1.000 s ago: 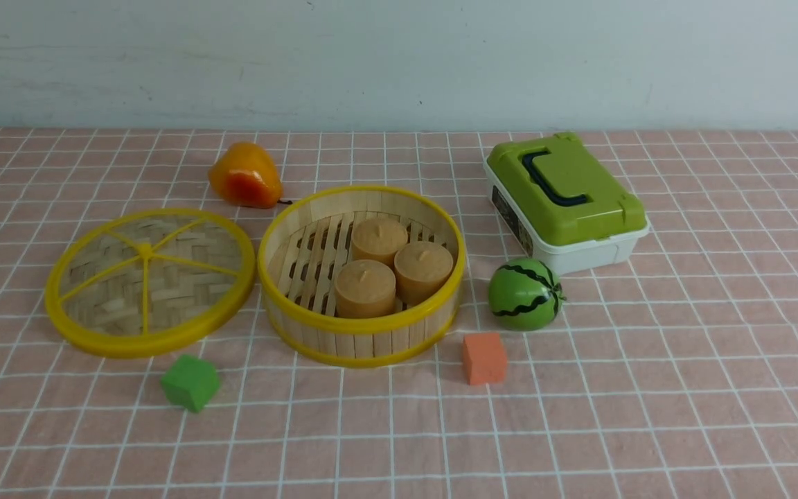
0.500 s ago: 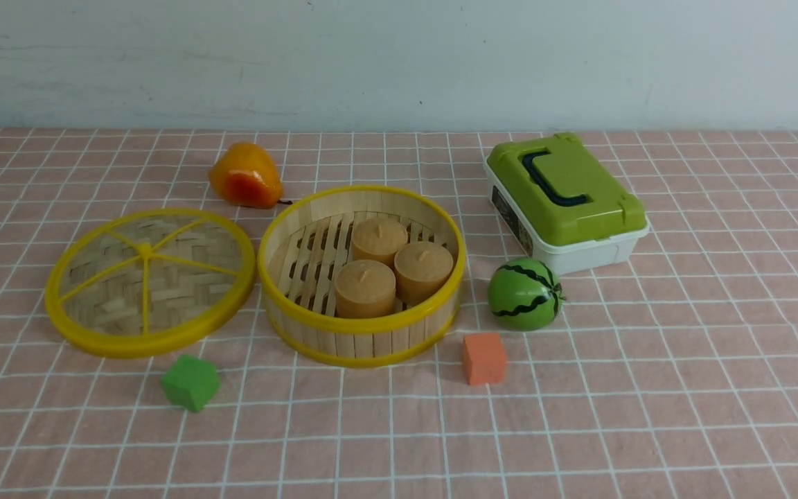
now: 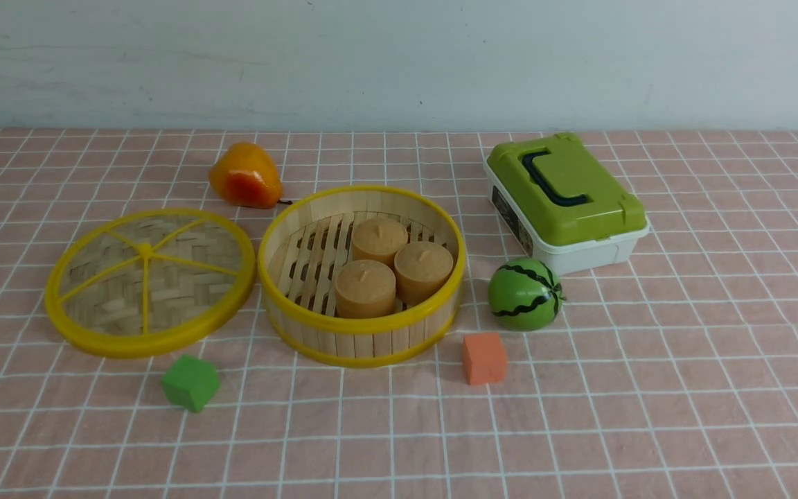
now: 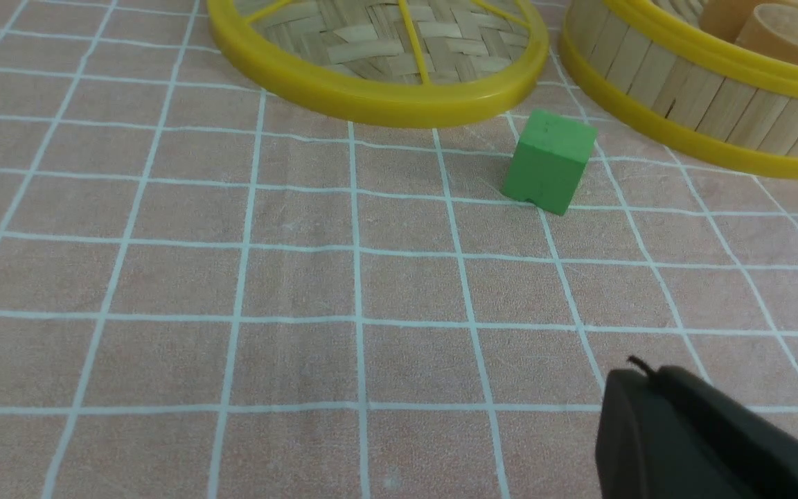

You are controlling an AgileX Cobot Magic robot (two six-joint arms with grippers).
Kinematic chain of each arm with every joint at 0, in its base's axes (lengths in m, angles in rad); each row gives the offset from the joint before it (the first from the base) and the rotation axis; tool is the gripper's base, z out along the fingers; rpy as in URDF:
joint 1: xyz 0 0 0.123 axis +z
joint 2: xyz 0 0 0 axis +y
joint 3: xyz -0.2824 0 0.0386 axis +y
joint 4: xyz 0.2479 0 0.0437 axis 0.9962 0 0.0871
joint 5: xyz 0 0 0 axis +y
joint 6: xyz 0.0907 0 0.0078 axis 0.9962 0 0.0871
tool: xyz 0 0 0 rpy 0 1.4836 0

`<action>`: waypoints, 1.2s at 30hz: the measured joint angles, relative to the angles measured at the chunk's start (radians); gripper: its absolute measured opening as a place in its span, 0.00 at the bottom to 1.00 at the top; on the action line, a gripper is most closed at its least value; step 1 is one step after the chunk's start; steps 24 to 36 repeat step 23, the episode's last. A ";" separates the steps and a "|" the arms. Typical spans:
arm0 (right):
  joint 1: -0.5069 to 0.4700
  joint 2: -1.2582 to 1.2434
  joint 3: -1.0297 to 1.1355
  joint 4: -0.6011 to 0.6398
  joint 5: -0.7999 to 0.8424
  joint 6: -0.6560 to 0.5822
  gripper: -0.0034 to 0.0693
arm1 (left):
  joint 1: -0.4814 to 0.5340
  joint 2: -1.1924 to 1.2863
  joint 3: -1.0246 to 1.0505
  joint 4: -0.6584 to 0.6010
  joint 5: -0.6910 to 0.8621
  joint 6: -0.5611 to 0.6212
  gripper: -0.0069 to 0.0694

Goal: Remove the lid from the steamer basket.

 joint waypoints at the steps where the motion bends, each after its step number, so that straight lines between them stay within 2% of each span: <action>1: 0.000 0.000 0.000 0.000 0.000 0.000 0.38 | 0.000 0.000 0.000 0.000 0.000 0.000 0.08; 36: 0.000 0.000 0.000 0.000 0.000 0.000 0.38 | 0.000 0.000 0.000 0.000 0.000 0.000 0.10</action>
